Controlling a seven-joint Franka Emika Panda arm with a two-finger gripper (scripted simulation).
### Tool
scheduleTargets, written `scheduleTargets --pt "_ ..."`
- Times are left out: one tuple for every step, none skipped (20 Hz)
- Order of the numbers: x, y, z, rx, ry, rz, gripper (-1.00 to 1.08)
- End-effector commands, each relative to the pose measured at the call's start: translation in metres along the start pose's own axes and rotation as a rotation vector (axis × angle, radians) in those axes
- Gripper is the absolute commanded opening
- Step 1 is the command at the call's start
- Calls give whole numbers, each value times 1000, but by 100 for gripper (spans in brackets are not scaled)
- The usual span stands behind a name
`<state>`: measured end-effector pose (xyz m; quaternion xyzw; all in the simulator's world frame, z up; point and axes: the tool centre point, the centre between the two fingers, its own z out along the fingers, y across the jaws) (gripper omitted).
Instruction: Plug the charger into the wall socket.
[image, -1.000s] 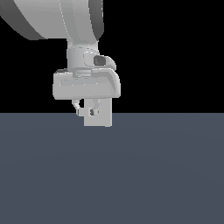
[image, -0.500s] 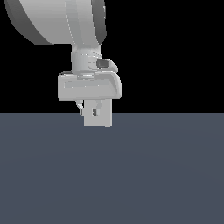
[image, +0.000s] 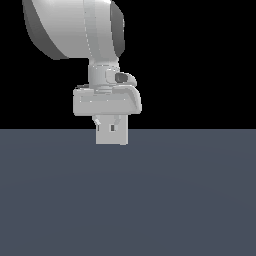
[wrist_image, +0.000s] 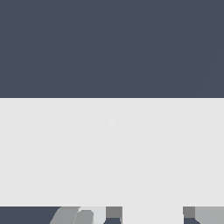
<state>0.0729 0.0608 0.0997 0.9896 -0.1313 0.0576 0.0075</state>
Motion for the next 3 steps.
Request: scheduleTargets --pt "3 0 0 0 0 0 -100" --pt "3 -1 0 0 0 0 -100" --pt "4 -1 0 0 0 0 -100"
